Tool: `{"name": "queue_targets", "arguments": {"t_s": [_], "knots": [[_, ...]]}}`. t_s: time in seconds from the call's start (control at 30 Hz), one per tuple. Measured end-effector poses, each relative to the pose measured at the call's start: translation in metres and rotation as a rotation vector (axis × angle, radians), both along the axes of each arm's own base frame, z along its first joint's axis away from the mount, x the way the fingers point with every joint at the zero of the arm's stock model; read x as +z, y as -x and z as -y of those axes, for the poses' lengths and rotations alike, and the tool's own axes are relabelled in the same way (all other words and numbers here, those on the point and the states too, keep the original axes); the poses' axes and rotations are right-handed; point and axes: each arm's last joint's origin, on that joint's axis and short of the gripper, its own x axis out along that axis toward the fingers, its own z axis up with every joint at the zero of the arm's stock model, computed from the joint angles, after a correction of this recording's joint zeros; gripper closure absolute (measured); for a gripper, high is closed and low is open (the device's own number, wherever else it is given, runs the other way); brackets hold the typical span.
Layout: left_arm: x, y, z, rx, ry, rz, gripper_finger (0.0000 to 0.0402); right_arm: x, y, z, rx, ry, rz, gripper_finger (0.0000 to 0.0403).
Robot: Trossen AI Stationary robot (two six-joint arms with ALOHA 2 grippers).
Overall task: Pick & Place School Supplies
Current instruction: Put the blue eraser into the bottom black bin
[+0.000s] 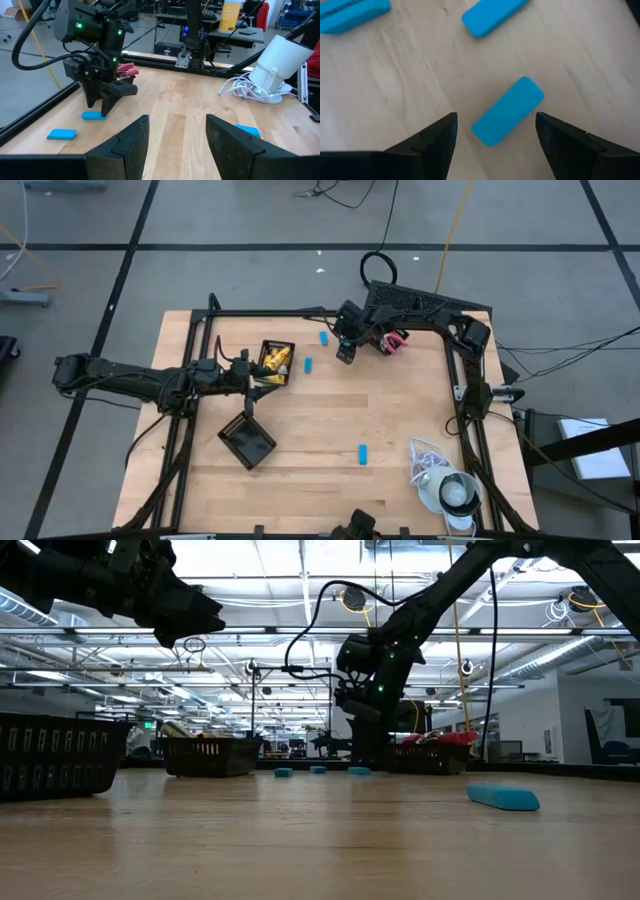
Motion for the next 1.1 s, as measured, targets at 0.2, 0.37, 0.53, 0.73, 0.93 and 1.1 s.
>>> {"name": "queue_targets", "arguments": {"t_s": [0.2,0.37,0.53,0.73,0.93,1.1], "knots": [[0.0,0.0,0.0,0.0,0.001,0.0,0.0202,-0.003,-0.003,-0.001,0.014,-0.017,0.011,0.0145],[0.0,0.0,0.0,0.0,0.001,0.002,0.0202,-0.016,-0.005,0.0,0.005,-0.026,-0.019,0.0145],[0.0,0.0,0.001,-0.01,0.0,0.004,0.0202,-0.019,-0.006,-0.001,0.013,0.002,-0.044,0.0151],[0.0,0.0,0.001,-0.009,0.0,0.005,0.0202,-0.022,-0.01,-0.009,0.046,0.037,-0.075,0.0236],[0.0,0.0,0.001,-0.009,0.0,0.004,0.0202,-0.022,-0.015,-0.019,0.088,0.047,-0.085,0.0377],[0.0,0.0,0.001,-0.008,-0.001,0.004,0.0202,-0.02,-0.02,-0.031,0.114,0.065,-0.093,0.0377]]}}
